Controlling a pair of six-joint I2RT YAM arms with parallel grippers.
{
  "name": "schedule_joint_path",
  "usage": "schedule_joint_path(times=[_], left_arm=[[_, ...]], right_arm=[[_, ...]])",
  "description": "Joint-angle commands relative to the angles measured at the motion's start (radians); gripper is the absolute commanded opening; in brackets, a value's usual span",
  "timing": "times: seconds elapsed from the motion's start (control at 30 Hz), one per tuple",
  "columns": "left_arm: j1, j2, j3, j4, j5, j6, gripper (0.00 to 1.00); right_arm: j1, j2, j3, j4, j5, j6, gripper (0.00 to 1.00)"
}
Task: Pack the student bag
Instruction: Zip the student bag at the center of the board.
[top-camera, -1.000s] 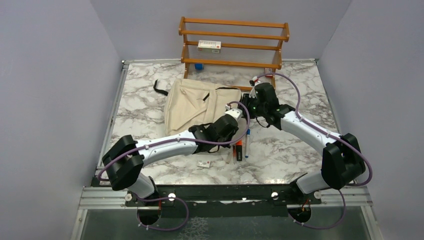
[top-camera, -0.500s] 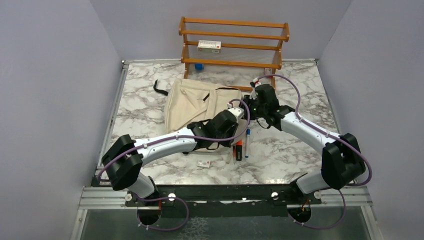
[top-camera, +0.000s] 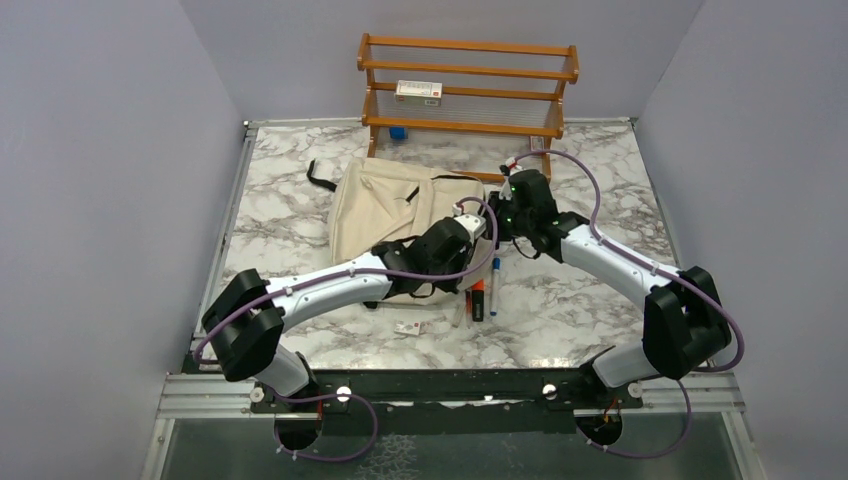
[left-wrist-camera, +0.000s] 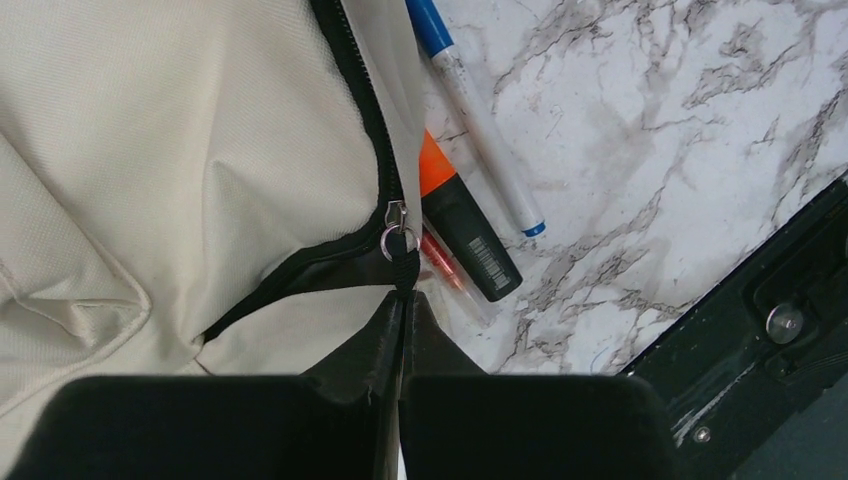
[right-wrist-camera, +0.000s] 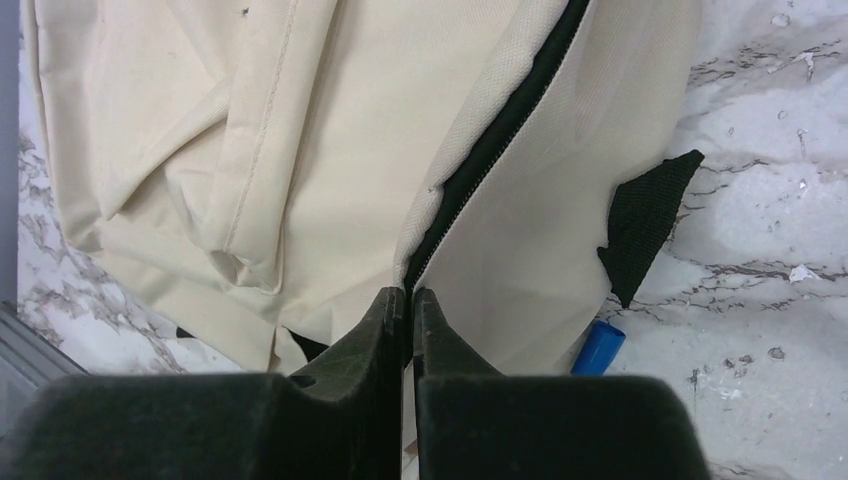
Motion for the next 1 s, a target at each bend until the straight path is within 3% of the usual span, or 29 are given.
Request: schedule_joint_path(times=[0.0,0.1,0.3,0.47,0.6,0.77,0.97], left_arm=[[0.042,-0.033,0.009,-0.038,0.049,0.057,0.00],[0.084,-0.030,0.002,-0.063,0.093,0.089,0.00],[0.119,-0.032,-0.009,-0.086,0.151,0.147,0.00],[0.119,-0.003,0.017,-0.066,0.184,0.149,0.00],[0.119,0.007,0.020,-0.031,0.211,0.143,0.00],[0.119,0.015,0.016,-0.005,0.252,0.141,0.00],[0.119,0.014,0.017,0.012,0.285,0.147,0.00]], right_arm=[[-0.003,-0.033,-0.002,0.021,0.082,-0.027,0.05],[-0.005,-0.045,0.006,0.013,0.121,-0.045,0.01],[-0.014,-0.057,0.018,-0.002,0.126,-0.064,0.02],[-0.014,-0.099,0.017,-0.051,0.043,-0.035,0.37],[-0.014,-0.141,-0.028,-0.053,-0.092,0.027,0.51],[-0.014,-0.159,-0.116,0.014,-0.223,0.163,0.59],[-0.013,-0.135,-0.182,0.079,-0.263,0.225,0.60]])
